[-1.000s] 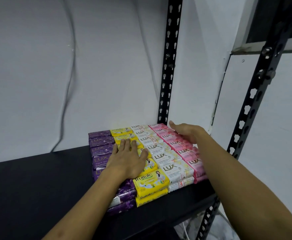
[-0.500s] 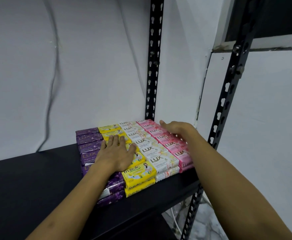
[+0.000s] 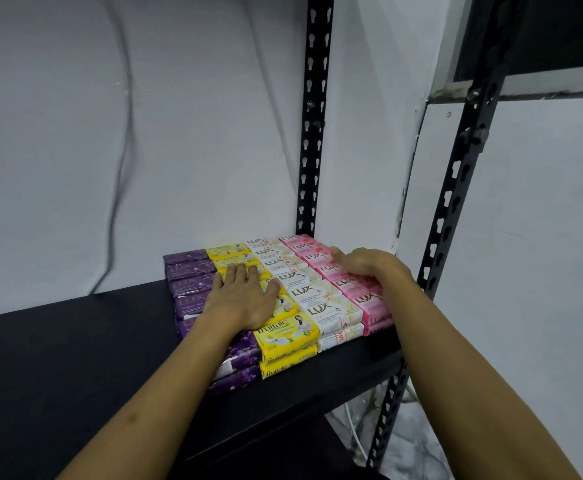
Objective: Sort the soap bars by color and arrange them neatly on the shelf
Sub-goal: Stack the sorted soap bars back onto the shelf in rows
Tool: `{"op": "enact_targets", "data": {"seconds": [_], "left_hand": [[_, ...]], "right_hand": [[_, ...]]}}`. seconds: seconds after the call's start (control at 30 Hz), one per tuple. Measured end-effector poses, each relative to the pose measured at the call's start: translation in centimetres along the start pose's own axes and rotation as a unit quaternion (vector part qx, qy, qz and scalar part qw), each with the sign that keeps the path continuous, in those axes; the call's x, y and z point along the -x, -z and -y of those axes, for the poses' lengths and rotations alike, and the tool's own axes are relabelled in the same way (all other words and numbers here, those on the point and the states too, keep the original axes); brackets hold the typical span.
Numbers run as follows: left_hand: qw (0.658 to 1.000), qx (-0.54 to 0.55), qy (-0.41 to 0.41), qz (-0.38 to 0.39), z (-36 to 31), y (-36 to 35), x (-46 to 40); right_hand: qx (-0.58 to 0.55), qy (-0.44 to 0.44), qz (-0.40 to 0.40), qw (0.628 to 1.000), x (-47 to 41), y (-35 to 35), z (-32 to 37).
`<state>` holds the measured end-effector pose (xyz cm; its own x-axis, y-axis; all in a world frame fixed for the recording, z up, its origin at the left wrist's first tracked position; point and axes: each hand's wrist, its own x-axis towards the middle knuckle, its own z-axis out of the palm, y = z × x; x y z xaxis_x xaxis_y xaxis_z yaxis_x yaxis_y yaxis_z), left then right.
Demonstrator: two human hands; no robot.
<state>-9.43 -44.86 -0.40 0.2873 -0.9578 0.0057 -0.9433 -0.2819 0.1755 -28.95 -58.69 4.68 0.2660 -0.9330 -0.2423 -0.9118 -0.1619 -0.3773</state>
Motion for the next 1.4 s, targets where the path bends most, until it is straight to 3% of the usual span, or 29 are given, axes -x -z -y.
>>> {"op": "enact_targets", "data": {"seconds": [0.13, 0.27, 0.33, 0.43, 0.5, 0.63, 0.77, 0.83, 1.17, 1.3, 1.4], "left_hand": [[1.000, 0.014, 0.002, 0.000, -0.1, 0.1, 0.1], [0.993, 0.115, 0.009, 0.009, 0.4, 0.9, -1.1], [0.986, 0.167, -0.005, 0.001, 0.7, 2.5, -0.8], [0.958, 0.276, -0.034, -0.068, 2.4, 5.1, 0.3], [0.939, 0.317, -0.002, -0.132, 5.0, 5.6, 0.8], [0.875, 0.430, 0.144, -0.169, 9.9, 2.2, 1.6], [0.759, 0.606, 0.183, -0.156, 8.2, 1.2, 2.9], [0.731, 0.637, 0.190, -0.156, 6.7, 1.3, 2.8], [0.724, 0.639, 0.200, -0.165, 7.1, 2.6, 3.0], [0.734, 0.620, 0.206, -0.182, 7.1, 3.2, 1.9], [0.765, 0.583, 0.197, -0.190, 6.3, 3.4, 1.5]], "right_hand": [[-0.002, 0.010, -0.004, 1.000, 0.1, -0.7, -0.4], [-0.002, 0.012, -0.003, 1.000, 0.7, -0.1, -0.1], [-0.001, 0.034, -0.048, 0.998, 1.2, -0.4, 0.4], [-0.006, 0.155, -0.132, 0.979, 2.9, -2.6, 2.5], [0.007, 0.262, -0.114, 0.958, 4.6, -5.1, 4.3], [0.059, 0.343, -0.068, 0.935, 5.9, -8.4, 7.0], [0.105, 0.342, -0.036, 0.933, 5.8, -9.9, 7.5], [0.130, 0.339, -0.040, 0.931, 5.8, -10.2, 7.5], [0.120, 0.347, -0.013, 0.930, 6.1, -9.5, 8.5], [0.147, 0.370, -0.007, 0.917, 6.5, -10.5, 9.7], [0.146, 0.369, -0.023, 0.917, 6.4, -11.4, 9.8]]}}
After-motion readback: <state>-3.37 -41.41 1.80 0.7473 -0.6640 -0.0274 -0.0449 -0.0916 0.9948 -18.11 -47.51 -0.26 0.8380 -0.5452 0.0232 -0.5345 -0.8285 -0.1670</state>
